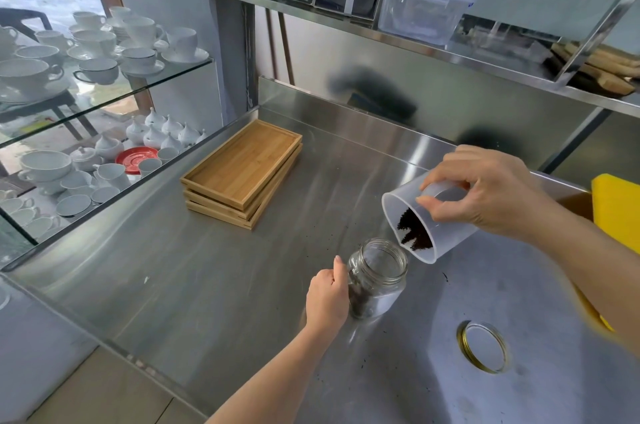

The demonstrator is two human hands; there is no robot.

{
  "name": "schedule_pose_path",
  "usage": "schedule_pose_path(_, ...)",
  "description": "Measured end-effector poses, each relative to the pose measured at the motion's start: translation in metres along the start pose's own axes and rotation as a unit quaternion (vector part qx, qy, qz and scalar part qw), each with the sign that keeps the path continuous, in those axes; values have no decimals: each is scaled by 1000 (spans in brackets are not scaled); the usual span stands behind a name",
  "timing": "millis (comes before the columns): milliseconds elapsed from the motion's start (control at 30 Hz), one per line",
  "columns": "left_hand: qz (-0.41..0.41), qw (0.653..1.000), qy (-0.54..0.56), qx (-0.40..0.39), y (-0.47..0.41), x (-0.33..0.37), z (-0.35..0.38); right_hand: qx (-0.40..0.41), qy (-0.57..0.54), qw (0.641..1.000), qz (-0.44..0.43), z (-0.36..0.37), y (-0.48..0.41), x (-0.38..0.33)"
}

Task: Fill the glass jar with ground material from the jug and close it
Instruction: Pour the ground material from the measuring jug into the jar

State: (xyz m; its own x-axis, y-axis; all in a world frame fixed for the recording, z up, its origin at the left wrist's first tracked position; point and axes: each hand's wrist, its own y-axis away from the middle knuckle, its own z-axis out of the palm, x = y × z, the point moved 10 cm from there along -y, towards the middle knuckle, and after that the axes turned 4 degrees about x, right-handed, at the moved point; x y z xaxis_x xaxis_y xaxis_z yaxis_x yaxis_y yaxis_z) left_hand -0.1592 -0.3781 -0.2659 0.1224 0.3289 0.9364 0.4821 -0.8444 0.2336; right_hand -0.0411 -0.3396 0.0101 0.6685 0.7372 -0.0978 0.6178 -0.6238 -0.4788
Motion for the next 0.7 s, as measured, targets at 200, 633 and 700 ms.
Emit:
schedule_pose_path(200, -7, 1000, -1, 0, 2, 0, -1, -3, -4, 1000, 0, 9, 1, 3)
schedule_pose_path(633, -7, 1000, 1, 3, 4, 3, -2, -11, -1, 1000, -21, 25, 5, -1)
schedule_pose_path(700, -6, 1000, 0, 5, 4, 3, -3, -7, 1, 1000, -28, 28, 6, -4)
